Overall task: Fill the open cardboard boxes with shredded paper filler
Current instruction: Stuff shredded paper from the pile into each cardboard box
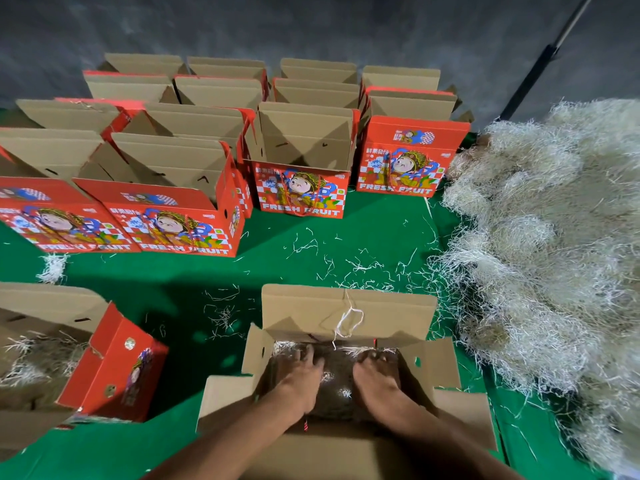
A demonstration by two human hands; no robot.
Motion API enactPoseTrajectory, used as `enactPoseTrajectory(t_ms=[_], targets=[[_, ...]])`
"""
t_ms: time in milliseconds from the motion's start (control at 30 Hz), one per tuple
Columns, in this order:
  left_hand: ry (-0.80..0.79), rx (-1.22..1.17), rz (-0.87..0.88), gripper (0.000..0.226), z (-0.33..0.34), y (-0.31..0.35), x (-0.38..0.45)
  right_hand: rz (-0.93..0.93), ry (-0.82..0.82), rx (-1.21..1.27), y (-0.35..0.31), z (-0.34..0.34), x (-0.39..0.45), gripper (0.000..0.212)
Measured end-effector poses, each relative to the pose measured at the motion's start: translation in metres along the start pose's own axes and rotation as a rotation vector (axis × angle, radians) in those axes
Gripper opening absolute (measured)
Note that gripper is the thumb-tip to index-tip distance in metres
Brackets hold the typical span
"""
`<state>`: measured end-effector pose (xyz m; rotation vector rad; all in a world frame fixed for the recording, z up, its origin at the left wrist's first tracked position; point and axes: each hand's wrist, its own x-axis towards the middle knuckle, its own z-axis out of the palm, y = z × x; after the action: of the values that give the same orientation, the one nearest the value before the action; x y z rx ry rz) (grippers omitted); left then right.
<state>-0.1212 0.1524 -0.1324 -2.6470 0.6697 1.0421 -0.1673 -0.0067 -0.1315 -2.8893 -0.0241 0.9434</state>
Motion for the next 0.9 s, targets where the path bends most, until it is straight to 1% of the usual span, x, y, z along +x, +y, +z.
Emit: enactPoseTrajectory(t_ms=[33,100,133,167,200,233,267,300,333,400,467,500,567,633,733,800,900], targets=[[-0.034,-0.037,0.000,0.087,-0.004,-0.004,0.002,-0.029,-0.033,0.004,0.002,-0.008,0.002,0.039],[-0.084,-0.127,0.010,0.078,-0.015,-0.014,0.004,0.031,-0.033,0.025,0.007,-0.032,0.007,0.036],[-0.085,-0.163,0.021,0.071,-0.023,-0.018,0.005,0.064,-0.012,0.020,0.008,-0.043,0.008,0.035],[-0.070,-0.197,0.030,0.063,-0.029,-0.022,0.005,0.055,0.033,-0.008,0.009,-0.051,0.010,0.032],[-0.049,-0.227,0.031,0.056,-0.034,-0.025,0.003,0.035,0.073,0.015,0.008,-0.054,0.008,0.030],[-0.025,-0.250,0.032,0.048,-0.039,-0.026,0.002,0.017,0.087,0.083,0.004,-0.057,0.007,0.031],[0.004,-0.273,0.038,0.041,-0.041,-0.027,0.001,-0.001,0.089,0.215,0.000,-0.057,0.005,0.035],[0.033,-0.300,0.044,0.036,-0.042,-0.027,0.001,-0.018,0.087,0.395,-0.004,-0.057,0.002,0.042],[0.060,-0.330,0.043,0.033,-0.043,-0.026,-0.001,-0.025,0.119,0.566,-0.007,-0.059,0.000,0.048],[0.132,-0.364,0.038,0.032,-0.044,-0.025,-0.007,-0.029,0.235,0.740,-0.012,-0.065,0.000,0.062],[0.219,-0.358,0.032,0.030,-0.044,-0.026,-0.011,-0.026,0.344,0.835,-0.019,-0.067,-0.004,0.069],[0.255,-0.352,0.019,0.028,-0.043,-0.027,-0.012,-0.015,0.377,0.901,-0.022,-0.068,-0.006,0.071],[0.319,-0.364,-0.004,0.028,-0.038,-0.027,-0.011,0.009,0.388,1.042,-0.029,-0.069,-0.008,0.072],[0.394,-0.368,-0.012,0.036,-0.031,-0.027,-0.009,0.013,0.396,1.156,-0.034,-0.070,-0.007,0.068],[0.524,-0.307,-0.004,0.051,-0.024,-0.029,-0.006,0.011,0.475,1.236,-0.035,-0.078,-0.002,0.059],[0.528,-0.279,-0.014,0.054,-0.027,-0.031,-0.005,-0.017,0.485,1.215,-0.034,-0.080,0.003,0.053],[0.509,-0.223,-0.011,0.047,-0.037,-0.039,-0.002,-0.073,0.524,1.110,-0.034,-0.076,0.010,0.039]])
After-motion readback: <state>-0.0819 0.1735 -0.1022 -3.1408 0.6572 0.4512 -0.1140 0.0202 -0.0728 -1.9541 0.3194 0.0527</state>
